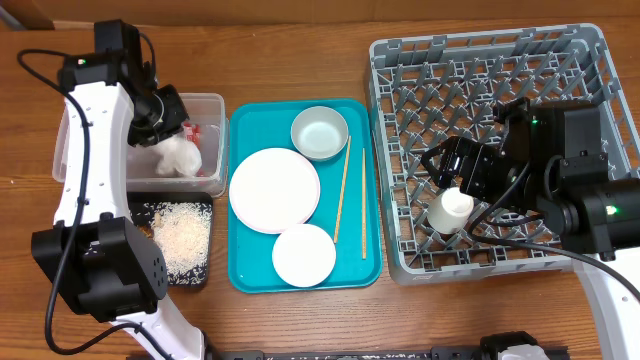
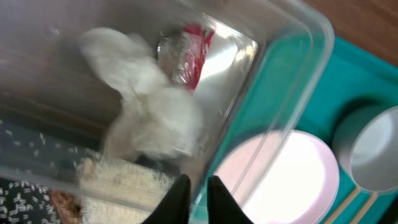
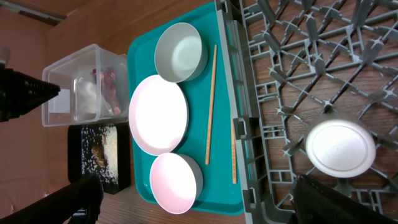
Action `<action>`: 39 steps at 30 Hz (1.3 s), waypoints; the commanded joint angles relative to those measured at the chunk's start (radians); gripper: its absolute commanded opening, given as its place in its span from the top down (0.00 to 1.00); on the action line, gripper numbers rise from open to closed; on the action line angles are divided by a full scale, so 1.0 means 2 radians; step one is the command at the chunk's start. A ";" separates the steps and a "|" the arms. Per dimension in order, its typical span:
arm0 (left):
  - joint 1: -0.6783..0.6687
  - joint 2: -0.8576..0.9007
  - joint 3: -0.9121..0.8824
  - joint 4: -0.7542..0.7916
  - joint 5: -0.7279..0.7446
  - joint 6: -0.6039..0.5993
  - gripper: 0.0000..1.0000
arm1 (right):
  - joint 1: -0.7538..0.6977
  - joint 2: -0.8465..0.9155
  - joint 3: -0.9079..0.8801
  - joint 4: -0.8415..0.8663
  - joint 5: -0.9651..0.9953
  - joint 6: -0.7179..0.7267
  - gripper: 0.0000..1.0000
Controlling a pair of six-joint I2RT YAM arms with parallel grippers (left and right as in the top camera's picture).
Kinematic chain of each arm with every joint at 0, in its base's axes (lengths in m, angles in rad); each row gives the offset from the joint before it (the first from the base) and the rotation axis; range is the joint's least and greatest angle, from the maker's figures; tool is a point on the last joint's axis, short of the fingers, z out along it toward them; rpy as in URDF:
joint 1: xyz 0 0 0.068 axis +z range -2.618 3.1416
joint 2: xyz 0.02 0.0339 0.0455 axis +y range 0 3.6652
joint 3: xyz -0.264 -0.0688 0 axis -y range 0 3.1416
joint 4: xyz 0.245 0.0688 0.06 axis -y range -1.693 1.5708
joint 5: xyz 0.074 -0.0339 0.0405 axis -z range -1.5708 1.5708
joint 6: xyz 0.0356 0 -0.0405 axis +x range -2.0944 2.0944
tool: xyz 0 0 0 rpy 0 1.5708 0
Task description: Sort waste into correct bins and load items into the dishwasher
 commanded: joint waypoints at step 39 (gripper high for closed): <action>-0.210 -0.366 -0.003 0.089 -0.024 0.069 0.00 | 0.003 0.001 0.003 0.002 0.004 -0.002 0.00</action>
